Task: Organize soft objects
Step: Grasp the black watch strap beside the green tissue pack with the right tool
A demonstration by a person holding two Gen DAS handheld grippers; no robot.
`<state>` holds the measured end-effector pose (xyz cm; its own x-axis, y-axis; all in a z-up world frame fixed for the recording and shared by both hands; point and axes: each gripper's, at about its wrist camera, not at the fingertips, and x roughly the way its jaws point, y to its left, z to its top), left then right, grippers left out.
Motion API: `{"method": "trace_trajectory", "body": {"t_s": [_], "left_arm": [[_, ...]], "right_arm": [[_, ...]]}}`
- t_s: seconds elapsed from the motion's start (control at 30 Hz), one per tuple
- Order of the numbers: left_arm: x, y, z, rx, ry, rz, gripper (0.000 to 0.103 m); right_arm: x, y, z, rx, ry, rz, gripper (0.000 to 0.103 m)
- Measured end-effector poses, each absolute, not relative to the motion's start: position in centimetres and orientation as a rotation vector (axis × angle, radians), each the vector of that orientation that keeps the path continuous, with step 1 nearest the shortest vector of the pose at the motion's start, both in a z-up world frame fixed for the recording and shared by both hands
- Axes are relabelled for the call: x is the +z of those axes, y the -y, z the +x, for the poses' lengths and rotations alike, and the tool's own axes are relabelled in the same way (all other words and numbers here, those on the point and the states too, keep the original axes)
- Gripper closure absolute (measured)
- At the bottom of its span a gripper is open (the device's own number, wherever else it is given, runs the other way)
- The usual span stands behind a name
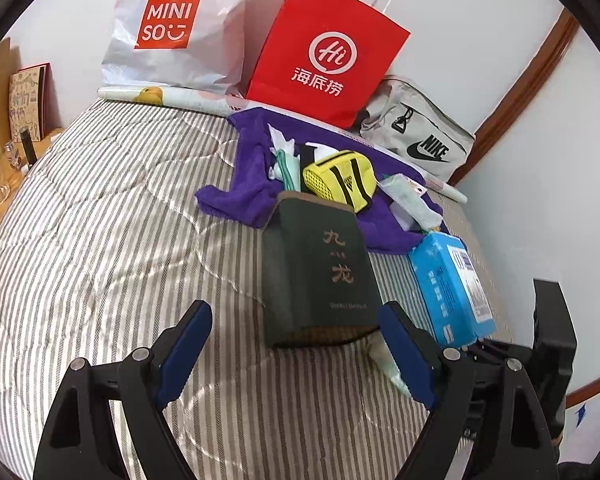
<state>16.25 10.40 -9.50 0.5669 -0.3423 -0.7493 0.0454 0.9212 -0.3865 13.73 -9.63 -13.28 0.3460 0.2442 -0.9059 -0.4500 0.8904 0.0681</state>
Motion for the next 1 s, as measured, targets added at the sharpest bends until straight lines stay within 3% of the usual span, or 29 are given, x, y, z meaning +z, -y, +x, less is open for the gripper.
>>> {"method": "trace_trajectory", "body": {"t_s": [1.0], "left_arm": [[-11.6,-9.0,12.1,-0.209,-1.005,-0.333,0.018]], "right_arm": [[-12.7,9.1,10.1,0.423,-0.936,-0.348,0.060]]}}
